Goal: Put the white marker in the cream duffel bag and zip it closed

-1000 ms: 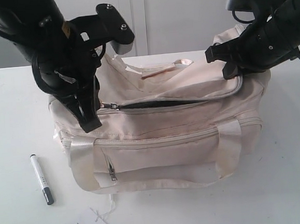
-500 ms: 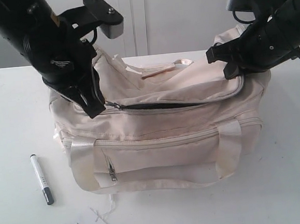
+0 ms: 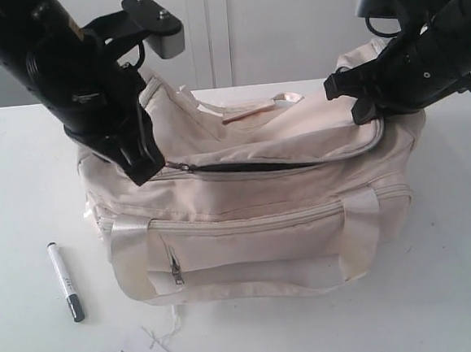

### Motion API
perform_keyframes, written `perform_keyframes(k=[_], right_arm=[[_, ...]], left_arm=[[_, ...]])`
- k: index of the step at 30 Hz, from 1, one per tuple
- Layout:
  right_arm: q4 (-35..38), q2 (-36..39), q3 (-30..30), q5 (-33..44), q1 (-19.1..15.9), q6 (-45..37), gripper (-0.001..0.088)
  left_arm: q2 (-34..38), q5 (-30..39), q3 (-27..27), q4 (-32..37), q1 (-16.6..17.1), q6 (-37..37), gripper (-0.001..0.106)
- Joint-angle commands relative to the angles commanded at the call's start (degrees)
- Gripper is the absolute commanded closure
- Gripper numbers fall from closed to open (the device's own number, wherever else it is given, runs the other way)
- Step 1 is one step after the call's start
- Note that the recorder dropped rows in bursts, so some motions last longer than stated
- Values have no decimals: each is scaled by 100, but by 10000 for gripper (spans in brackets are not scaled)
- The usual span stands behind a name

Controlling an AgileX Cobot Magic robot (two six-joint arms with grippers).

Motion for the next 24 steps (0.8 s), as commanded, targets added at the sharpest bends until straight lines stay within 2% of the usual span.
perform_keyframes(k=[4,10,18,24], right_arm=[[0,0,0,-21,0,16,868],[0,0,0,-21,0,16,868],[-9,0,0,-45,0,16,868],[-13,0,0,-101,0,16,868]], left_arm=[[-133,-479,400,65,0,0,1053],[-217,-671,419,322,24,-114,1053],[-217,-449,419,334,607,-160,1053],[-217,-311,419,334,807,-117,1053]])
